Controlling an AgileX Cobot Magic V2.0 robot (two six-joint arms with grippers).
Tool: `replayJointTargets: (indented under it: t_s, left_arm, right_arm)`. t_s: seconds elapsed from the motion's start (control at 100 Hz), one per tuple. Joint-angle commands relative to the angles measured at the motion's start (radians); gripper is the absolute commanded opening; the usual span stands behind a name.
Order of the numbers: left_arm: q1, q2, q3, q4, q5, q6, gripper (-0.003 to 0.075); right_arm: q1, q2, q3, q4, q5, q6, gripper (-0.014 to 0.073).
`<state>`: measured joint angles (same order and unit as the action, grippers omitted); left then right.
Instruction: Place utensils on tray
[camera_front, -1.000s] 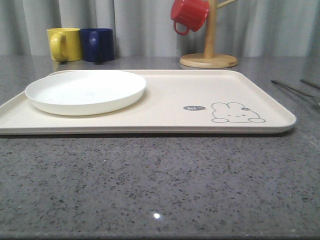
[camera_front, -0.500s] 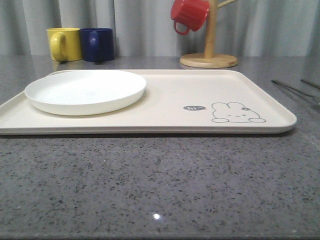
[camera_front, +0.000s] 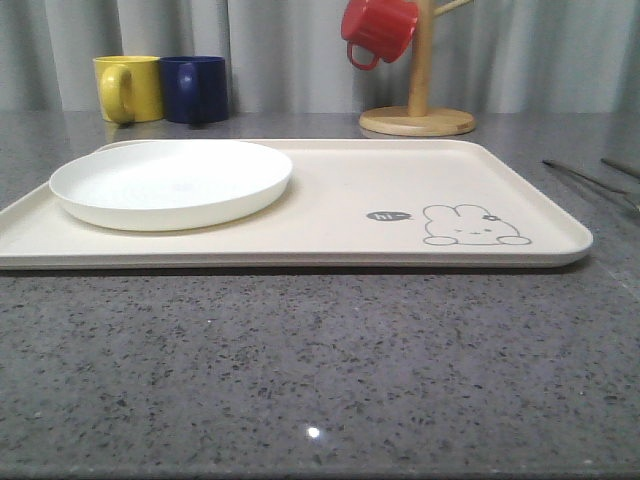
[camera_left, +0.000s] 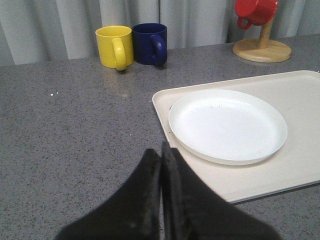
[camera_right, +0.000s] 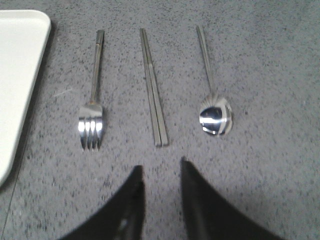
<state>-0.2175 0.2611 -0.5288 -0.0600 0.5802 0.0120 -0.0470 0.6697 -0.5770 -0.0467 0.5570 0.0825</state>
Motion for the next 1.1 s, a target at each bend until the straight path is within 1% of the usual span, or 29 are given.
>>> replayJointTargets:
  t_s: [0.0,0.07,0.29,0.39,0.5,0.71,0.95,1.0,1.02,1.07,1.09]
  left_arm:
    - [-0.007,0.010,-0.028,-0.003,-0.073,-0.003,-0.0019]
    - [-0.007,0.010,-0.028,-0.003,-0.073,-0.003,-0.0019]
    - [-0.007,0.010,-0.028,-0.003,-0.073,-0.003,-0.0019]
    - [-0.007,0.010,-0.028,-0.003,-0.073,-0.003,-0.0019]
    - [-0.007,0.010,-0.028,-0.003,-0.073,-0.003,-0.0019]
    - [-0.007,0.010,-0.028,-0.003,-0.073,-0.003,-0.0019]
    - [-0.007,0.010,-0.028,-0.003,-0.073,-0.003,-0.0019]
    - [-0.007,0.010,-0.028,-0.003,-0.073,-0.003,-0.0019]
    - [-0.007,0.010,-0.028,-0.003,-0.073,-0.003,-0.0019]
    - [-0.007,0.010,-0.028,-0.003,-0.073,-0.003,-0.0019]
    - [-0.007,0.010,-0.028,-0.003,-0.073,-0.003,-0.0019]
  right_arm:
    - [-0.002,0.113,-0.123,-0.002,-0.023,-0.009,0.0364]
    - [0.022,0.199,-0.204,-0.002,0.030,-0.009,0.0368]
    - [0.144,0.506,-0.473,-0.002,0.252,-0.009,0.0369]
    - [0.161,0.643,-0.583,0.009,0.356,-0.009,0.0369]
    - [0.161,0.780,-0.691,0.023,0.438,-0.005,0.0367]
    - [0.161,0.980,-0.843,0.059,0.527,-0.005,0.0367]
    - [0.161,1.096,-0.904,0.063,0.520,-0.005,0.0365]
    - [0.161,1.102,-0.904,0.063,0.514,-0.005,0.0330]
    - [0.161,1.104,-0.904,0.063,0.512,-0.005,0.0301]
    - [0.161,1.104,-0.904,0.066,0.510,-0.005,0.0208]
    - [0.161,1.102,-0.904,0.071,0.508,-0.005,0.0128]
